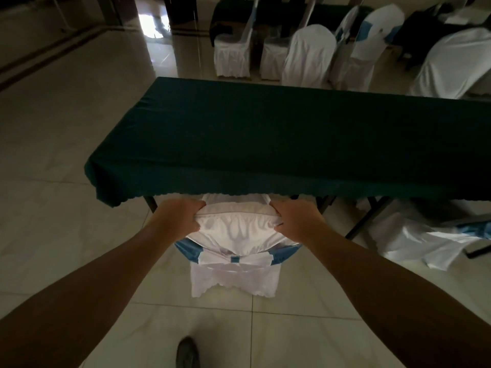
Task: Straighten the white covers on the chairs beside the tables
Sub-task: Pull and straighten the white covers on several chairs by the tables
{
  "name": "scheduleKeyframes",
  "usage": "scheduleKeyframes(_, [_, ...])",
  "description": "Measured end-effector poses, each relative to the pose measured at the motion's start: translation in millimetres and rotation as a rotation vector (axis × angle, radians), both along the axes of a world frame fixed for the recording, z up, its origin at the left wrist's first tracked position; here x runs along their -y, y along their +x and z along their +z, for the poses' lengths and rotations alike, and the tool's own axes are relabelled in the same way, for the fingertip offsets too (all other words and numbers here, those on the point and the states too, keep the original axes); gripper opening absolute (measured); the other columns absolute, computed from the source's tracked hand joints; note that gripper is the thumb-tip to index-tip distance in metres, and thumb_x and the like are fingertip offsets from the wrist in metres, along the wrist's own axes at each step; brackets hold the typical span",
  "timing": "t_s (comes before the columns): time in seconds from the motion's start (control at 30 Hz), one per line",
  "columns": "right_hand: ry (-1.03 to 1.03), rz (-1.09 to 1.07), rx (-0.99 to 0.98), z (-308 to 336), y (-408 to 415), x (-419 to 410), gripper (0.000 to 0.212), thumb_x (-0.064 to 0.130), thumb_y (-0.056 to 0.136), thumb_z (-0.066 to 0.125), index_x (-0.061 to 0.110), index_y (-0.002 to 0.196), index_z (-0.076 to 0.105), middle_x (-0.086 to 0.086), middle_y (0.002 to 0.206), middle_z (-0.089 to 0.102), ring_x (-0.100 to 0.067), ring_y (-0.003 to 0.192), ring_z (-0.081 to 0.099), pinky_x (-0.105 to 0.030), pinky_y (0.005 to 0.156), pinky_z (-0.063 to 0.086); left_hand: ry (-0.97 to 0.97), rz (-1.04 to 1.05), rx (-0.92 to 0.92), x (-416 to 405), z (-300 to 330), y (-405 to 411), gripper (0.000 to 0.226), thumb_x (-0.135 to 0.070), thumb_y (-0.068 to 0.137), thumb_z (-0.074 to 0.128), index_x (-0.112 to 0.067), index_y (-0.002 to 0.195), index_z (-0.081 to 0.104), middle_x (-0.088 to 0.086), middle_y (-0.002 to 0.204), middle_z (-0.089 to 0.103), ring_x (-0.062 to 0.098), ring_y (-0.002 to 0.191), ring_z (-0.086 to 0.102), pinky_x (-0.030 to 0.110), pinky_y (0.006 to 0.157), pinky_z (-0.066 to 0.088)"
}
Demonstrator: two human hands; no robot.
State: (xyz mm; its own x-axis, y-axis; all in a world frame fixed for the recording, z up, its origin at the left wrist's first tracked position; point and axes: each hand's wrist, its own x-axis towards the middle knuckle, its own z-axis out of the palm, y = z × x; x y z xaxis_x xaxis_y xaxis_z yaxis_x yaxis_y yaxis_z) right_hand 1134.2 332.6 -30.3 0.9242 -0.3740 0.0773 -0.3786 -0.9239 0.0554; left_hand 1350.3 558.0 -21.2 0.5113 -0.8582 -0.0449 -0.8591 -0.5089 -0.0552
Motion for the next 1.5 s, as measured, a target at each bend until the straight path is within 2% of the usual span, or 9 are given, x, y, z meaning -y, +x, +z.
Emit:
scheduleKeyframes(0.13, [-0.006, -0.038, -0.054, -4.0, 28.1, 18.7, 0.041, 0.051, 0.088, 0.060, 0.031, 0.123, 0.052, 0.005, 0.095, 0.065, -0.011, 0.069, 0.051, -0.025, 0.061, 0.038, -0.048, -0.046, -0.022, 21.3, -2.8, 36.0, 0.049, -0.042, 0.070, 0.071, -0.038, 0.118, 0.060, -0.005, 0.091, 0.071, 0.018, 0.075, 0.065, 0.031, 0.065, 0.050])
scheduleKeyframes(0.3, [-0.007, -0.120, -0.096, -8.7, 69.5, 41.9, 0.046, 0.052, 0.086, 0.060, 0.032, 0.126, 0.047, 0.004, 0.097, 0.061, -0.016, 0.075, 0.056, -0.030, 0.063, 0.038, -0.073, -0.147, -0.043, 52.8, -7.0, 89.2, 0.031, -0.036, 0.071, 0.070, -0.035, 0.101, 0.062, -0.009, 0.077, 0.065, 0.010, 0.061, 0.053, 0.026, 0.057, 0.039])
scheduleKeyframes(0.47, [0.005, -0.125, -0.099, -16.8, 100.3, 55.9, 0.048, 0.051, 0.085, 0.062, 0.029, 0.126, 0.049, 0.002, 0.100, 0.063, -0.019, 0.081, 0.061, -0.030, 0.066, 0.037, -0.081, -0.208, -0.043, 73.9, -14.9, 126.8, 0.031, -0.035, 0.072, 0.071, -0.034, 0.101, 0.062, -0.008, 0.079, 0.067, 0.012, 0.064, 0.058, 0.026, 0.058, 0.043])
scheduleKeyframes(0.63, [0.023, -0.118, -0.112, -17.3, 122.3, 79.2, 0.048, 0.049, 0.085, 0.062, 0.030, 0.126, 0.048, 0.002, 0.097, 0.061, -0.017, 0.076, 0.056, -0.029, 0.064, 0.036, -0.085, -0.211, -0.050, 96.3, -19.3, 150.7, 0.029, -0.032, 0.072, 0.069, -0.031, 0.101, 0.063, -0.008, 0.077, 0.065, 0.013, 0.063, 0.058, 0.025, 0.057, 0.043])
scheduleKeyframes(0.77, [0.018, -0.100, -0.133, -18.7, 131.6, 102.7, 0.048, 0.047, 0.084, 0.065, 0.029, 0.125, 0.048, 0.002, 0.097, 0.060, -0.014, 0.072, 0.050, -0.028, 0.063, 0.037, -0.081, -0.189, -0.041, 117.8, -19.4, 153.5, 0.030, -0.031, 0.072, 0.068, -0.032, 0.102, 0.062, -0.007, 0.078, 0.065, 0.015, 0.065, 0.059, 0.027, 0.058, 0.045])
scheduleKeyframes(0.97, [0.038, -0.105, -0.165, -22.6, 135.3, 118.3, 0.049, 0.044, 0.087, 0.064, 0.028, 0.129, 0.046, 0.001, 0.101, 0.059, -0.014, 0.076, 0.052, -0.028, 0.065, 0.041, -0.062, -0.136, -0.037, 135.5, -28.6, 149.4, 0.027, -0.030, 0.071, 0.069, -0.029, 0.097, 0.062, -0.007, 0.074, 0.062, 0.016, 0.062, 0.058, 0.027, 0.056, 0.045])
scheduleKeyframes(1.13, [0.052, -0.129, -0.157, -33.1, 127.4, 119.6, 0.050, 0.039, 0.088, 0.065, 0.027, 0.131, 0.044, -0.002, 0.107, 0.058, -0.020, 0.088, 0.057, -0.029, 0.067, 0.040, -0.057, -0.159, -0.048, 138.7, -45.4, 139.5, 0.032, -0.030, 0.073, 0.073, -0.027, 0.103, 0.061, -0.005, 0.077, 0.060, 0.014, 0.064, 0.054, 0.027, 0.057, 0.044])
scheduleKeyframes(1.37, [0.097, -0.119, -0.185, -26.5, 120.7, 113.3, 0.062, 0.043, 0.081, 0.073, 0.023, 0.129, 0.039, -0.003, 0.108, 0.055, -0.018, 0.088, 0.052, -0.028, 0.068, 0.041, -0.067, -0.187, 0.017, 129.1, -46.1, 131.4, 0.046, -0.031, 0.075, 0.076, -0.021, 0.115, 0.055, 0.000, 0.090, 0.061, 0.018, 0.076, 0.059, 0.029, 0.057, 0.048])
scheduleKeyframes(1.5, [0.082, -0.129, -0.156, -17.6, 118.0, 106.2, 0.051, 0.033, 0.086, 0.068, 0.023, 0.128, 0.041, -0.003, 0.110, 0.055, -0.016, 0.090, 0.052, -0.028, 0.071, 0.043, -0.065, -0.175, 0.028, 125.9, -39.9, 124.1, 0.054, -0.033, 0.076, 0.075, -0.022, 0.123, 0.050, 0.000, 0.098, 0.062, 0.017, 0.082, 0.058, 0.025, 0.057, 0.042])
